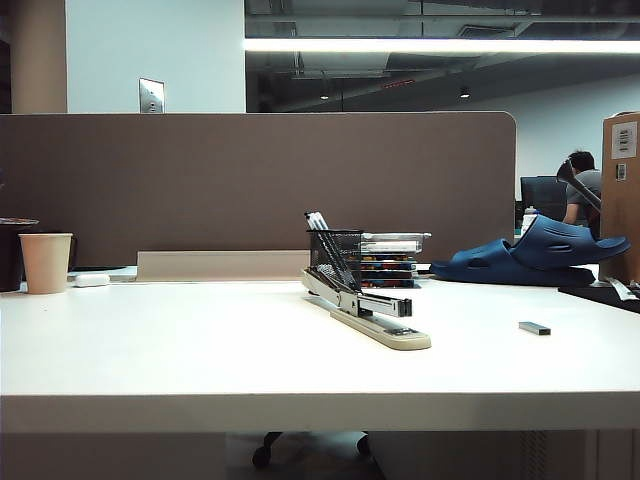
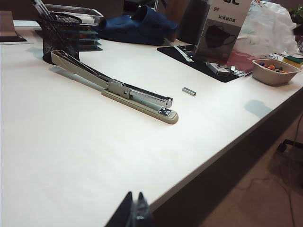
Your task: Pick up a set of staples and put them into the open stapler.
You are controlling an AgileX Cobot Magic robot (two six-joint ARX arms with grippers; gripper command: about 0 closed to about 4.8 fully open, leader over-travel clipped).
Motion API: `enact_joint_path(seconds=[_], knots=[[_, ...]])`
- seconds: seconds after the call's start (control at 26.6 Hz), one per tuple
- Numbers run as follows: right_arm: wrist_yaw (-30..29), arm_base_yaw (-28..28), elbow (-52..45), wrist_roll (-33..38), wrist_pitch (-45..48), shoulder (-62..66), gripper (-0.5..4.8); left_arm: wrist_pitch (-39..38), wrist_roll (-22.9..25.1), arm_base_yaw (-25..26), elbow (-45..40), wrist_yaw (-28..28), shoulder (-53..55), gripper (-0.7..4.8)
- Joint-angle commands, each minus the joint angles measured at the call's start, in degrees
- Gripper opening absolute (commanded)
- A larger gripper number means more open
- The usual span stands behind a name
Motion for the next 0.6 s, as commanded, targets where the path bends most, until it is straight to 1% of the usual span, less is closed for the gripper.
enact_joint_path(seconds=[0.04,0.26,0.34,0.38,0.41,0.49,0.6], knots=[[-0.6,0.9,2.1,0.2,0.5,6.1,-0.06,-0.1,0.2,0.1,0.1,-0.1,0.0,-0.06],[-1.0,3.2,6.5,0.2,0.6,18.7,-0.05,-0.1,0.3,0.1,0.1,-0.1,0.0,-0.06],[-1.0,5.0,9.1,0.2,1.1,24.8,0.0,-0.1,0.3,0.1,0.1,-0.2,0.0,-0.06],[-1.0,6.1,10.9,0.0,1.8,28.7,0.41,-0.1,0.3,0.1,0.1,-0.2,0.0,-0.06],[-1.0,6.6,11.7,-0.1,2.1,30.3,0.68,-0.1,0.2,0.1,0.1,-0.3,0.0,-0.06],[-1.2,7.5,13.4,-0.2,2.8,33.7,1.07,-0.1,0.2,0.1,0.1,-0.3,0.0,-0.06],[-1.2,8.5,15.8,-0.4,3.9,38.7,1.1,-0.1,0.2,0.1,0.1,-0.3,0.0,-0.06]])
